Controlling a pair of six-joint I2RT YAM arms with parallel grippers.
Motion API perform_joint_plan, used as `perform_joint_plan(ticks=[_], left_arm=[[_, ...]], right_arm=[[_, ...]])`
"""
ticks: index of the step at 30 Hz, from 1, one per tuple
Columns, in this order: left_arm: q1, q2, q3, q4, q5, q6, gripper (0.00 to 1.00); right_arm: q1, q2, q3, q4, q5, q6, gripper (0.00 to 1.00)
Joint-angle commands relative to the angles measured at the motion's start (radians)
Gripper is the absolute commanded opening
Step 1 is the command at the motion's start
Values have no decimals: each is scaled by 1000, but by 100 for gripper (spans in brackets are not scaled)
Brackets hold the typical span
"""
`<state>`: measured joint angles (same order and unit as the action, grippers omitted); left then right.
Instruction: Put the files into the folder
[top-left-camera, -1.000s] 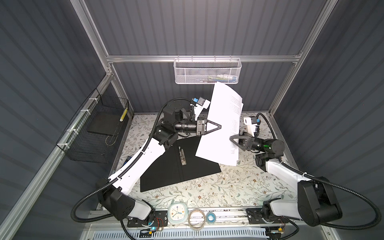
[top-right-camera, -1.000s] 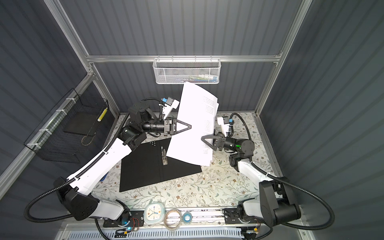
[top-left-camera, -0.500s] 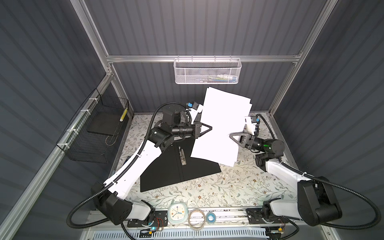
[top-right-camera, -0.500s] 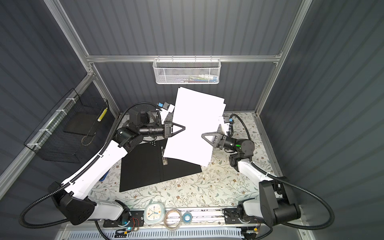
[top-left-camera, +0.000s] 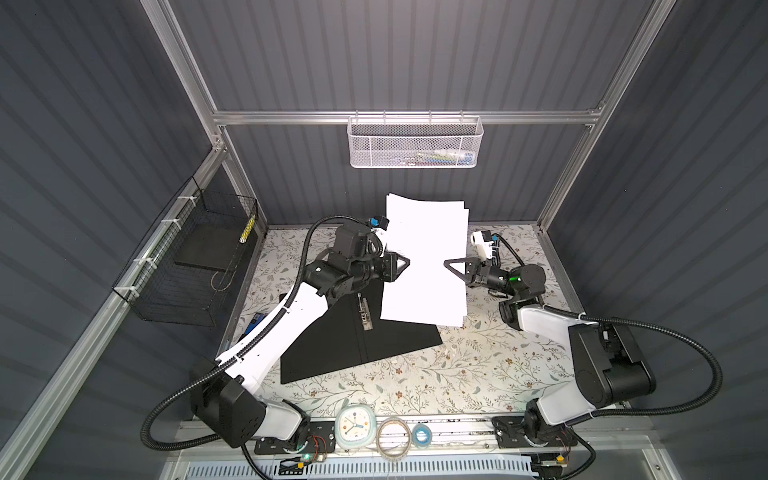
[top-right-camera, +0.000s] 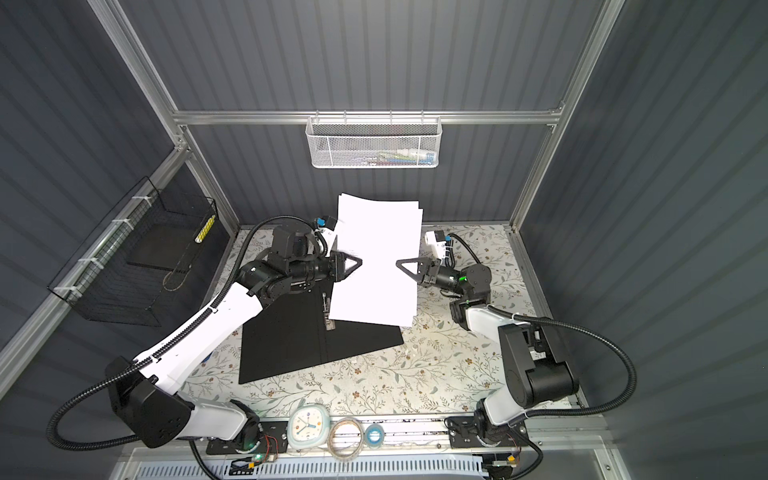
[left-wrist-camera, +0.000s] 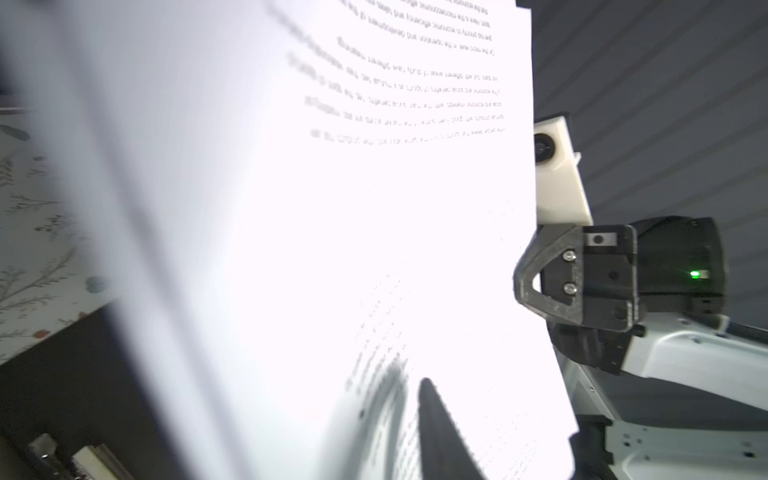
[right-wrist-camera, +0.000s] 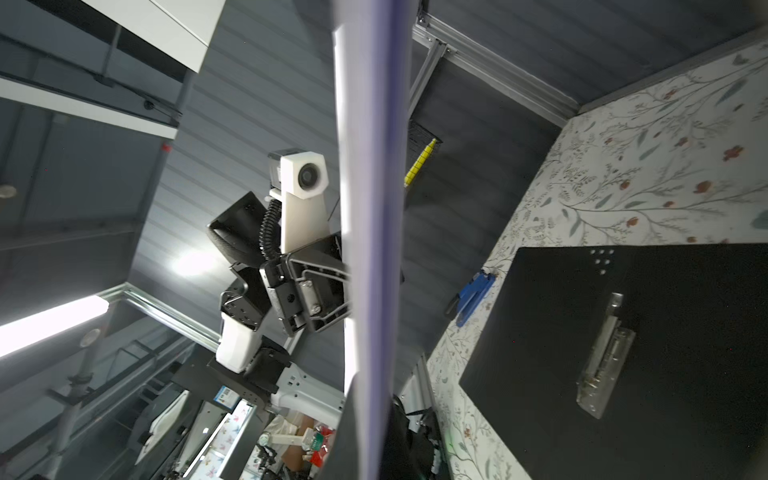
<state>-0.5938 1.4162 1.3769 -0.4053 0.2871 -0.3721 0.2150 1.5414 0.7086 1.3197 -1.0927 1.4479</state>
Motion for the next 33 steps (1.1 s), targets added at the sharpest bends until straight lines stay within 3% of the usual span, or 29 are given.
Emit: perform_joint_plan(ticks=[1, 4, 7, 15, 21, 26, 29, 33], left_arm=[[9, -11, 7, -58, -155, 46, 98], [40, -30, 4, -118, -227, 64, 99], [126, -55, -38, -138, -212, 49, 100], [392, -122, -278, -83, -184, -10, 99], [458, -132, -403, -37, -171, -32, 99], [459, -161, -494, 46, -91, -49, 99], [458, -121, -542, 94, -2, -36, 99], [455, -78, -613, 217, 150, -45, 99]], right_arm=[[0, -63, 42, -267, -20, -173, 0], [3, -132, 98, -680, -4, -429, 0], [7, -169, 193, -1069, 62, -677, 0], [96, -53, 393, -1356, 164, -827, 0], [185, 64, 533, -1366, 134, -828, 0], [178, 118, 516, -1214, 19, -784, 0], [130, 228, 505, -1170, -83, -768, 0], [97, 322, 464, -1178, -104, -850, 0]])
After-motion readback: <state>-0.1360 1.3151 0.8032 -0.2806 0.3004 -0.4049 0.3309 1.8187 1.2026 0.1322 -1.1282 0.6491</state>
